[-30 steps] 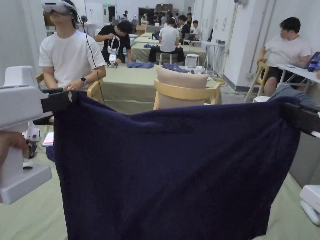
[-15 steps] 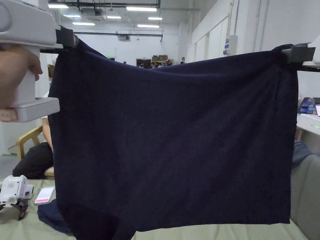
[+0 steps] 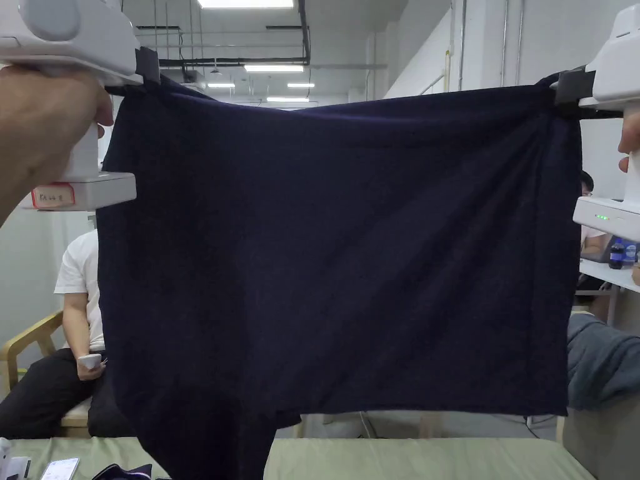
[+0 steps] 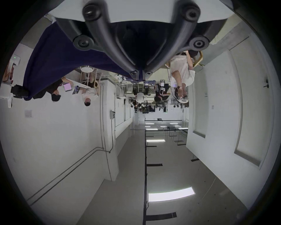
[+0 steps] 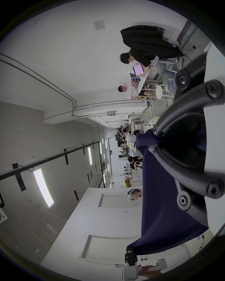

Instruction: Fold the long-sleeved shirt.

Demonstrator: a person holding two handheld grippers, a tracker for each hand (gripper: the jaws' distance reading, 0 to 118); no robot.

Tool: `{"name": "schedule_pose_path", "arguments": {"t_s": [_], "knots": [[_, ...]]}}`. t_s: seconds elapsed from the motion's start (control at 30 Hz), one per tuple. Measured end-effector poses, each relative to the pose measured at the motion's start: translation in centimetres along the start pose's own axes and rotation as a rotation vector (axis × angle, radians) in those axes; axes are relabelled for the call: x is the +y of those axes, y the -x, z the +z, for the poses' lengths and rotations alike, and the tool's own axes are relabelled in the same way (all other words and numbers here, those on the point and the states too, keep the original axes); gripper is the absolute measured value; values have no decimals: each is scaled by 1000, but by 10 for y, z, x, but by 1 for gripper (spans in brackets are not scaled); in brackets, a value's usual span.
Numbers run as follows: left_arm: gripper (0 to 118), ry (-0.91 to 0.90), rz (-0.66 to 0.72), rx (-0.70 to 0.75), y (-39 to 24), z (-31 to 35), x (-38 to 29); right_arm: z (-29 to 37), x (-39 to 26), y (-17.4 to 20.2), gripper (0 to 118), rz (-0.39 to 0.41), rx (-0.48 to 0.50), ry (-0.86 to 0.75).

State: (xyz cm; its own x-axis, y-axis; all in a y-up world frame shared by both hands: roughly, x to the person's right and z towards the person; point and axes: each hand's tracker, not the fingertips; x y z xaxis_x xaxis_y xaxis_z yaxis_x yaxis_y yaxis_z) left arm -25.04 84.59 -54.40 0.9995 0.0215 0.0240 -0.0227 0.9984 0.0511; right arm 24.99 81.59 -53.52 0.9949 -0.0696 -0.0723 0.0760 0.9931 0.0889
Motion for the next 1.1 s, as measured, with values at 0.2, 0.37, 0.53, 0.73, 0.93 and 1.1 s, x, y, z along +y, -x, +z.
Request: {"name": "schedule_pose_path", "arguments": {"t_s": [0.2,0.37,0.53,0.73,0.93,1.1], "knots": [[5,51,-44,-4,6,-35,-60,-32,-55,-4,5,-2,-1,29],[5,219,-13,-24,13,-60,-158,-53,-148,-11,5,-13,13,159],[5,380,-5,-55,16,-62,-261,-68,-247,-33,5,-10,4,324],[5,465,68,-126,21,-10,-348,-43,-338,-62,5,-45,-14,449],[5,488,124,-164,28,79,-394,36,-381,-66,5,-74,26,475],[5,555,93,-187,29,177,-434,131,-417,-60,5,-62,62,502]]}}
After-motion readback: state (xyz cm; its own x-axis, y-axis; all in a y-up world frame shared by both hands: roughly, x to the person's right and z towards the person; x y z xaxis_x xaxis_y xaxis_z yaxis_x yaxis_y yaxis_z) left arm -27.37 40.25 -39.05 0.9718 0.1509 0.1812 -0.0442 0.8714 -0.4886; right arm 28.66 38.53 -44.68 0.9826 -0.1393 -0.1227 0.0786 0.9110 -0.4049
